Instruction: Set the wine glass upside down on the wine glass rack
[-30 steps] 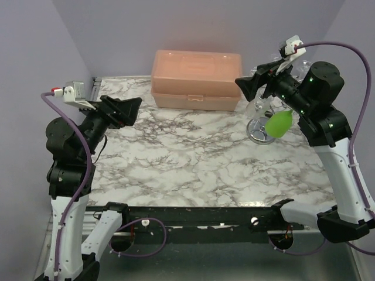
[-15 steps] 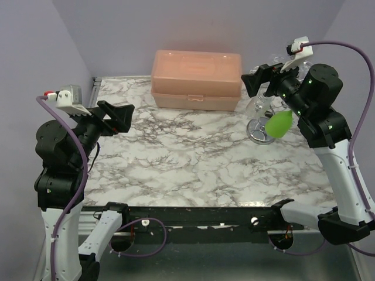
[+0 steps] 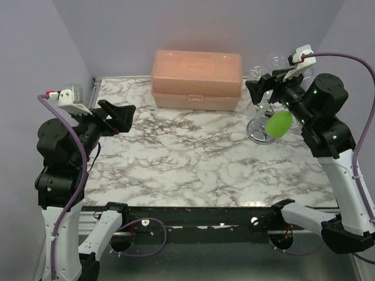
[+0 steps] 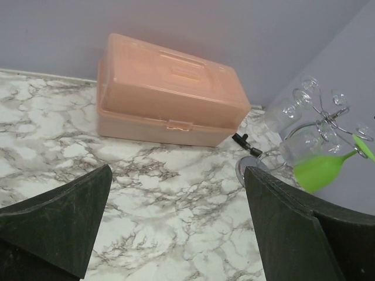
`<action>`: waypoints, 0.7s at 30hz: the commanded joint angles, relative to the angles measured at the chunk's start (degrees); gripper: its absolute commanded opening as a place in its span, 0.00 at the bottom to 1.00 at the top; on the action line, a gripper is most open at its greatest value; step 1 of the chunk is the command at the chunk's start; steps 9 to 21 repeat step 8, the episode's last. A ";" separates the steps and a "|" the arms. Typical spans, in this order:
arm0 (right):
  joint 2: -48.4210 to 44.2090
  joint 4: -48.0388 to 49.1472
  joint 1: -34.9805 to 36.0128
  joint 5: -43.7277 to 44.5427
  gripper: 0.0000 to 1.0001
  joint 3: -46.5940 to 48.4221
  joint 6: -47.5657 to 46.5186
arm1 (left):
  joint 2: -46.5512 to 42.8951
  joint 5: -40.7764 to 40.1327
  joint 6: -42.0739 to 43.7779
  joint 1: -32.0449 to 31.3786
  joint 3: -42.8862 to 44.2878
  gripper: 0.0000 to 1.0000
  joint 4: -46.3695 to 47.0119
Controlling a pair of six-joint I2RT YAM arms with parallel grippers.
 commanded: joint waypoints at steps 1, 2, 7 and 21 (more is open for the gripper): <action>-1.27 1.89 -0.22 1.34 1.00 -1.15 -1.69 | -0.82 1.24 -1.13 0.35 -0.72 0.98 -0.56; -1.31 2.11 -0.22 1.62 1.00 -1.36 -1.87 | -0.90 1.26 -1.13 0.41 -0.82 0.99 -0.65; -1.57 2.77 -0.26 1.95 1.00 -2.40 -2.05 | -1.38 1.07 -0.91 0.42 -1.21 0.98 -1.00; -1.65 3.04 -0.24 1.75 1.00 -2.56 -2.07 | -1.49 1.06 -0.87 0.42 -1.40 0.98 -1.00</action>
